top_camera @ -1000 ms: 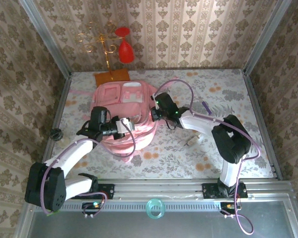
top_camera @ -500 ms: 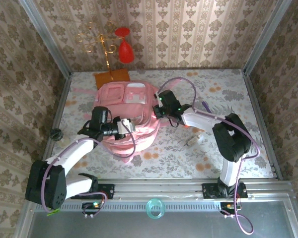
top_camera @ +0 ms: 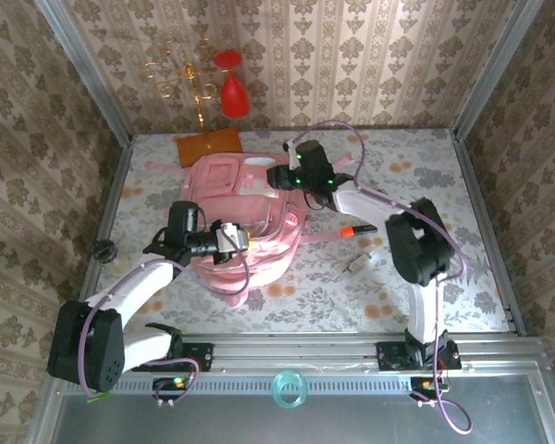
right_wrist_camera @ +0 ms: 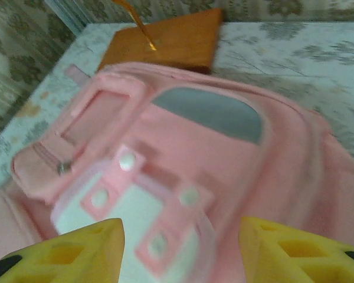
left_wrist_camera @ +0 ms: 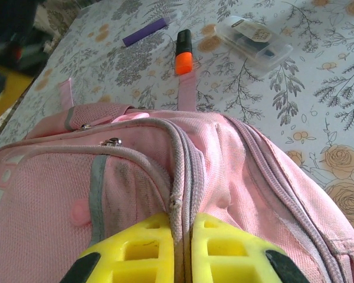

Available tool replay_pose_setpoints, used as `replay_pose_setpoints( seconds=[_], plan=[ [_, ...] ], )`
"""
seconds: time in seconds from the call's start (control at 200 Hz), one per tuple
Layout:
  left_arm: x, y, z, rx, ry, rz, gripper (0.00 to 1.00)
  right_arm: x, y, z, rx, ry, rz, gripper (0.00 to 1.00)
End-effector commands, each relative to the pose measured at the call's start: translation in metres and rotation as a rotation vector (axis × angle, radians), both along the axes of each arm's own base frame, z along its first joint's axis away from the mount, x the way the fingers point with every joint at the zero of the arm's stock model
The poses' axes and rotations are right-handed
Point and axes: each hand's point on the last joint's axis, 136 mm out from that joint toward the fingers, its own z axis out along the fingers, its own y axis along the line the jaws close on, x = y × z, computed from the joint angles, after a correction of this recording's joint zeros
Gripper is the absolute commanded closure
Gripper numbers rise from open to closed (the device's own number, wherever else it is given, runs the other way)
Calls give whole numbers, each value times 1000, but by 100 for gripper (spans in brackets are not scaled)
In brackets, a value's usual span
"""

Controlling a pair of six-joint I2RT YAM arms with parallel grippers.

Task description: Pack the student bag

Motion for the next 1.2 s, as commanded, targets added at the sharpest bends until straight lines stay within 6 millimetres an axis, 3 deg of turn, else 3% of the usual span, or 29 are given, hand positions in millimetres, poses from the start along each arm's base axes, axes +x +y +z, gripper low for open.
replay_pose_setpoints(
  seconds=[0.0, 0.105, 0.265, 0.39, 0.535, 0.68, 0.83, 0.92, 1.055, 1.19],
  plan=[
    [-13, -11, 12, -63, -6, -105, 95, 4, 18, -34, 42, 109, 26, 48],
    [-10, -15, 12, -57, -5, -125, 95, 0, 0, -62, -54, 168, -25, 53],
    [0, -16, 13, -43, -5, -120, 89, -23, -46, -96, -217, 273, -122, 61],
    [10, -9, 4, 8, 17, -64, 79, -46, -79, -103, -311, 312, -189, 65],
    [23, 7, -2, 44, 37, 53, 55, -69, -93, -100, -310, 324, -216, 66],
    [33, 20, 18, -39, 53, 167, 36, -87, -79, -80, -215, 279, -141, 65],
    [74, 51, 27, -96, 51, 504, 33, -101, -43, -57, -133, 216, 17, 58],
    [87, 71, 25, -101, 131, 692, 31, -104, -29, -46, -129, 170, 69, 56],
    [84, 95, 9, -35, 194, 904, 27, -108, -22, -30, -115, 96, 116, 54],
    [64, 91, 10, -79, 208, 946, 25, -114, -11, -10, -110, -5, 205, 53]
  ],
)
